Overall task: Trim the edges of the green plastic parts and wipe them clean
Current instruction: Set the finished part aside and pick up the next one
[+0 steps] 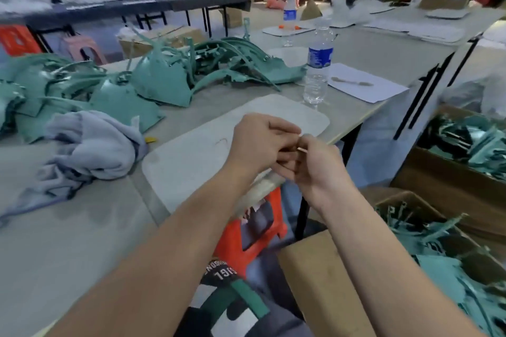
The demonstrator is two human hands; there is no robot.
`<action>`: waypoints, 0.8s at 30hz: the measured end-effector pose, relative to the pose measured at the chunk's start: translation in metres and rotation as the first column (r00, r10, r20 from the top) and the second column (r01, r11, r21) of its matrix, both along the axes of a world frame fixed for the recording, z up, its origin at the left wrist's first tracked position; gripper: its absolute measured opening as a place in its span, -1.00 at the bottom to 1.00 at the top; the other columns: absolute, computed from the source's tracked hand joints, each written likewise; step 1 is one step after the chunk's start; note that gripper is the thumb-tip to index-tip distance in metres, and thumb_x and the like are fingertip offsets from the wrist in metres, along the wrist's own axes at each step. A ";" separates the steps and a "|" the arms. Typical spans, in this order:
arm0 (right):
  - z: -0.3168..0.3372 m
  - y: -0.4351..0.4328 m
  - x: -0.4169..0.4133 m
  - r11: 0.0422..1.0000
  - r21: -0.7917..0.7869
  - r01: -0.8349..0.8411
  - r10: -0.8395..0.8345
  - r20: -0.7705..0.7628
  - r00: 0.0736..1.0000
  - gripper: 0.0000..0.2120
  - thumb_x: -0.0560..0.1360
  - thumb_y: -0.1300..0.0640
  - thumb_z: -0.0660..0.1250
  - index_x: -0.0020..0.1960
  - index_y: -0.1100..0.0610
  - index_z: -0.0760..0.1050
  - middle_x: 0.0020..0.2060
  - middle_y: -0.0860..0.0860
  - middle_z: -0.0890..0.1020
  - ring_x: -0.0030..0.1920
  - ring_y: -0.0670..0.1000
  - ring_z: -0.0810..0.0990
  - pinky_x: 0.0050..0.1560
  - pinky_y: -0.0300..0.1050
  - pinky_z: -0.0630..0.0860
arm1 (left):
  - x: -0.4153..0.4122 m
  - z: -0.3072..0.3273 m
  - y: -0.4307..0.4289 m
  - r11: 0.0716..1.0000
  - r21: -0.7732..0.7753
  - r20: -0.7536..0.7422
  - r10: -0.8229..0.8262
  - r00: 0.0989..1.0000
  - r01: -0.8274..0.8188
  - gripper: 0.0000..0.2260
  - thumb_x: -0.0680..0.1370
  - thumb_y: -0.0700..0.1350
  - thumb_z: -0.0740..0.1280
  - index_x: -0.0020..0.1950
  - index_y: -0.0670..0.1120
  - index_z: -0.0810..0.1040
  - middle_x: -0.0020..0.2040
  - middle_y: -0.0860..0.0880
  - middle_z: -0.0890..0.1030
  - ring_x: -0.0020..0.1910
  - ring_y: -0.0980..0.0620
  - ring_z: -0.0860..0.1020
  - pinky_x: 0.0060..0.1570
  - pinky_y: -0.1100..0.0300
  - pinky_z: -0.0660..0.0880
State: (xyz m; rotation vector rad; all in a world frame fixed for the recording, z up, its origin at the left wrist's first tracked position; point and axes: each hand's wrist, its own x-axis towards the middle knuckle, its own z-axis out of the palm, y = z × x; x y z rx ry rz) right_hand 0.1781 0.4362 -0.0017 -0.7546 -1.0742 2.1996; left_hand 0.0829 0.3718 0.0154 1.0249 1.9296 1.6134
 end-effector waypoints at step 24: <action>0.026 -0.148 -0.367 0.000 0.841 -0.541 -0.033 0.541 0.840 -0.65 0.53 0.08 0.33 0.29 0.13 0.56 0.15 0.14 0.66 0.19 0.17 0.56 0.14 -0.06 0.45 | -0.262 -0.036 -0.299 0.314 -0.103 -0.523 0.790 0.320 -0.944 -0.30 0.51 0.03 0.39 0.60 -0.02 0.21 0.61 -0.06 0.20 0.59 -0.04 0.11 0.56 0.03 0.06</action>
